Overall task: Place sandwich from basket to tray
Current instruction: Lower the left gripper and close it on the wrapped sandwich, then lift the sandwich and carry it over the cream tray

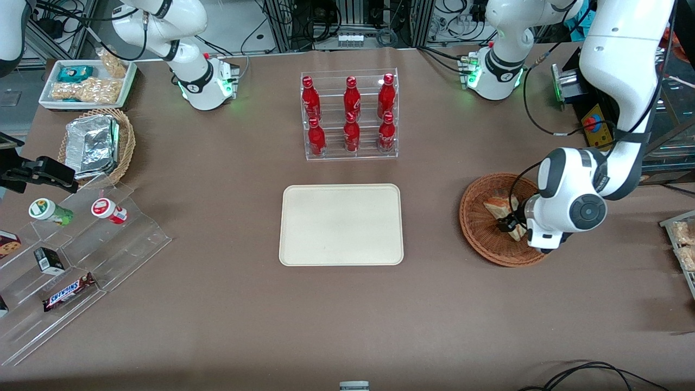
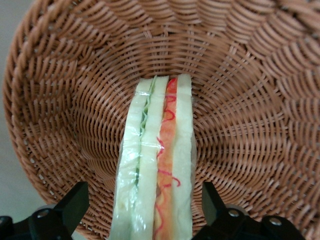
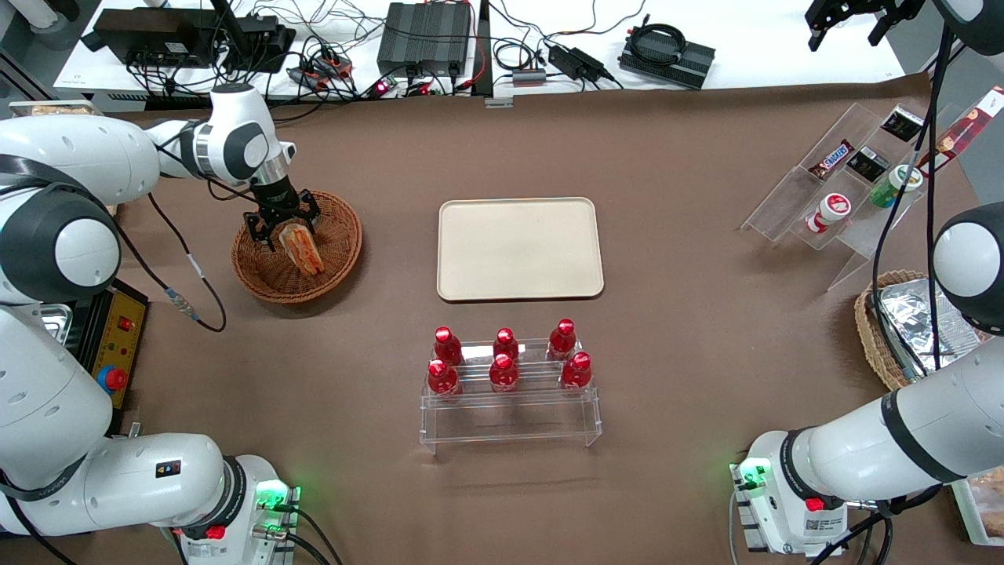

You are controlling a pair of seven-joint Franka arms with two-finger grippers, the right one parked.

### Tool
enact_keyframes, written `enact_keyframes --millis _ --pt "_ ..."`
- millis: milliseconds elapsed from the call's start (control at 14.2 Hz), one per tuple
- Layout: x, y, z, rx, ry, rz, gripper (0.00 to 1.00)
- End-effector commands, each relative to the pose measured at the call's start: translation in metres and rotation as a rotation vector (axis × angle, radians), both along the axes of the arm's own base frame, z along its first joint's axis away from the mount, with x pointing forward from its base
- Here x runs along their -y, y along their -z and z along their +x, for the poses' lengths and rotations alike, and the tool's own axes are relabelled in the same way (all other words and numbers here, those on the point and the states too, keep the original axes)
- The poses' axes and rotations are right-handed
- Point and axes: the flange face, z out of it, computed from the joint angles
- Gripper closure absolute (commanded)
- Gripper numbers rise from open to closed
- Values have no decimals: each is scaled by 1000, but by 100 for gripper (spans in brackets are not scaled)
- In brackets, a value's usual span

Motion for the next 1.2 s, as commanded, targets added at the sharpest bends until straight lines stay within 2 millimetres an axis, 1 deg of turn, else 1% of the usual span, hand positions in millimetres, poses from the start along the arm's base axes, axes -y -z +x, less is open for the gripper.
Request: enact_keyframes --millis 0,70,141,281,422,492,562,703,773,844,914,984,1055,1125 --pt "4 7 -1 26 -7 20 38" --pt "0 2 0 28 -26 26 90" --pt "-3 -2 1 24 -23 27 96" --pt "0 -9 1 23 -9 30 97" --pt "1 -33 3 47 -5 37 98" --pt "3 -55 7 54 1 41 98" --pt "9 -73 9 45 24 38 98" --pt "66 -113 15 38 118 19 98" --pt "98 -129 16 42 165 9 98" --pt "133 -140 11 55 235 -5 98" --pt "162 -134 5 55 278 -23 98" --pt "212 -132 -2 62 347 -45 98" --pt "254 -125 -14 60 410 -53 97" --pt "286 -115 -25 51 455 -69 96"
